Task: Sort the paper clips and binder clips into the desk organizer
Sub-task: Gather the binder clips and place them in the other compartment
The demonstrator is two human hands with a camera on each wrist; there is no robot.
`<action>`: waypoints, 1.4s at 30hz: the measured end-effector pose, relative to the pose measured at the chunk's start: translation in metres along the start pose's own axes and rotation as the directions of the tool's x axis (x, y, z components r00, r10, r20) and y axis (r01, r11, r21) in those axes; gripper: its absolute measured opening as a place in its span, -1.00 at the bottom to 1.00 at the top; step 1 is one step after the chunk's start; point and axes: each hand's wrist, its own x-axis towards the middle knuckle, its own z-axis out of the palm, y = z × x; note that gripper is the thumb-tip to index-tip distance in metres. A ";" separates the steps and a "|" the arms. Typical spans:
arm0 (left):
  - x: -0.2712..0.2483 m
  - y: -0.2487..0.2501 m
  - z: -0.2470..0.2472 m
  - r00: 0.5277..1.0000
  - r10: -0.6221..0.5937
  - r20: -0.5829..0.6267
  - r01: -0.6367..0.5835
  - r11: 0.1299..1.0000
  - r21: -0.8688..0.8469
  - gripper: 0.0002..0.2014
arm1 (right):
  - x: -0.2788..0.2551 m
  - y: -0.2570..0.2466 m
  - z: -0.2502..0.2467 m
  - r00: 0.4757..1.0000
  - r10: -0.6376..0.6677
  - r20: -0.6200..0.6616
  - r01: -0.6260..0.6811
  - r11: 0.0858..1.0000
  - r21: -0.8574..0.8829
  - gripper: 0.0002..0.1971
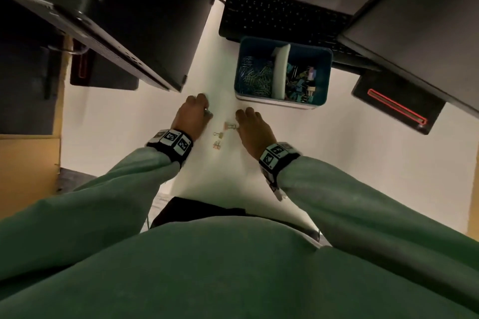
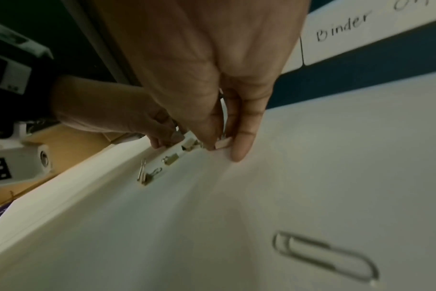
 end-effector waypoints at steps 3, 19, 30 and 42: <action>-0.002 0.002 0.004 1.000 -0.005 -0.006 0.005 0.999 -0.041 -0.85 | 0.001 0.013 -0.007 0.989 0.144 -0.009 -0.136 0.950 0.280 -0.69; -0.025 -0.003 -0.004 0.990 -0.021 -0.142 -0.042 0.906 -0.422 -0.76 | 0.010 -0.010 0.005 0.991 -0.048 0.126 0.043 0.998 0.043 -0.53; -0.024 0.007 0.017 0.992 -0.074 -0.105 0.050 0.976 -0.213 -0.76 | -0.018 -0.004 -0.018 0.901 -0.060 0.429 -0.411 0.197 0.890 -0.76; -0.087 -0.004 0.009 0.982 -0.189 0.012 0.187 0.958 -0.216 -0.73 | 0.004 -0.025 0.000 0.987 -0.060 0.152 0.034 0.985 0.167 -0.77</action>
